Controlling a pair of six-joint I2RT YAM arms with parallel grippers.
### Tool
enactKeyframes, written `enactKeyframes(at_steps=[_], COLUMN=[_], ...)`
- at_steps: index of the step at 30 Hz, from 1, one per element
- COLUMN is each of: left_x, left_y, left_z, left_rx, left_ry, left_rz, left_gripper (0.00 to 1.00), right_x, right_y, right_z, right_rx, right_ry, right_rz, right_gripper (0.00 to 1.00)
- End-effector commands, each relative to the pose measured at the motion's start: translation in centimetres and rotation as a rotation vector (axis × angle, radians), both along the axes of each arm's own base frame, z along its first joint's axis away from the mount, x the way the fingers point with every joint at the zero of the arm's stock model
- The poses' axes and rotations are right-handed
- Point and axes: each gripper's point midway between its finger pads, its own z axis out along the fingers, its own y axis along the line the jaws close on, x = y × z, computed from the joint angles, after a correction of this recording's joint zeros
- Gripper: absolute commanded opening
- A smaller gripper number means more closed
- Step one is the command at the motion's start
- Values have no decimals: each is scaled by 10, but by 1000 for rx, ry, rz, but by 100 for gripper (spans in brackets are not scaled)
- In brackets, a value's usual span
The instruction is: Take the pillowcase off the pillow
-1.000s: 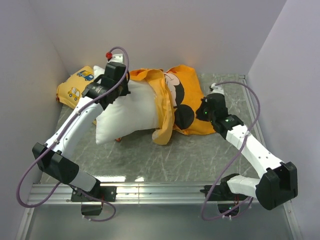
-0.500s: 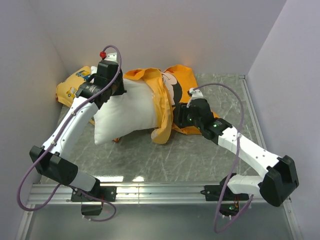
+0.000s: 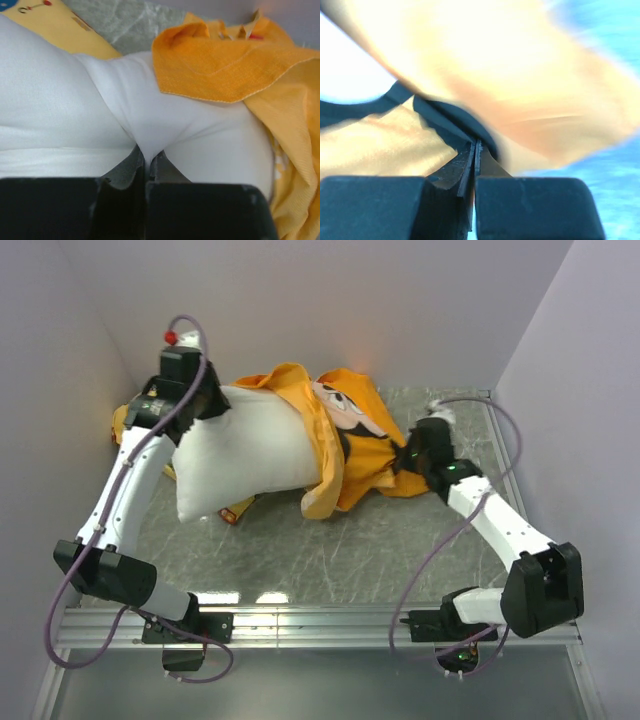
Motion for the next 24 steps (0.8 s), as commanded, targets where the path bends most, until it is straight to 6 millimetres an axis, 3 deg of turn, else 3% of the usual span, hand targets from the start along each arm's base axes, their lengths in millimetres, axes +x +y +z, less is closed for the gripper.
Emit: enactKeyframes(at_steps=[1,3,4,5,7,10,11,12,13,15,16,17,18,21,24], left_x=[8,5,6,9,12,16,15,12,10,3,1,-3,-7,-16,-21], left_y=[87,101,115,115,105,96,90,86,84,78,77,76,76,78,76], left_z=[138,142,143,132,120,86,61,62,38,29,20,-1,-4,-34,-58], left_rx=[-130,-169,-188,-195,-227,-265,-277,-290,-297,-313,-319,-322,-325,-335,-361], left_ry=[-404,-421,-431,-411,-385,-321,-268,-287,-241,-234,-220,-177,-184,-141,-97], left_rz=[247,270,304,304,256,232,207,190,189,164,161,167,171,199,215], left_gripper=[0,0,0,0,0,0,1,1,0,0,1,0,1,0,0], right_x=[5,4,4,2,4,0,-4,-6,-8,-11,-15,-16,-17,-14,8], right_y=[-113,-144,-146,-148,-138,-129,-124,-121,-116,-102,-93,-85,-78,-43,-4], right_z=[8,11,12,14,17,8,3,6,7,18,33,48,60,102,116], right_rx=[27,67,77,86,125,131,137,134,136,141,145,144,134,114,70], right_ry=[-7,-17,-22,-35,-59,-58,-43,-54,-59,-97,-136,-174,-207,-305,-298], right_rz=[-363,-465,-472,-479,-437,-402,-373,-348,-324,-238,-205,-175,-135,-9,103], right_gripper=[0,0,0,0,0,0,0,0,1,25,34,51,59,76,80])
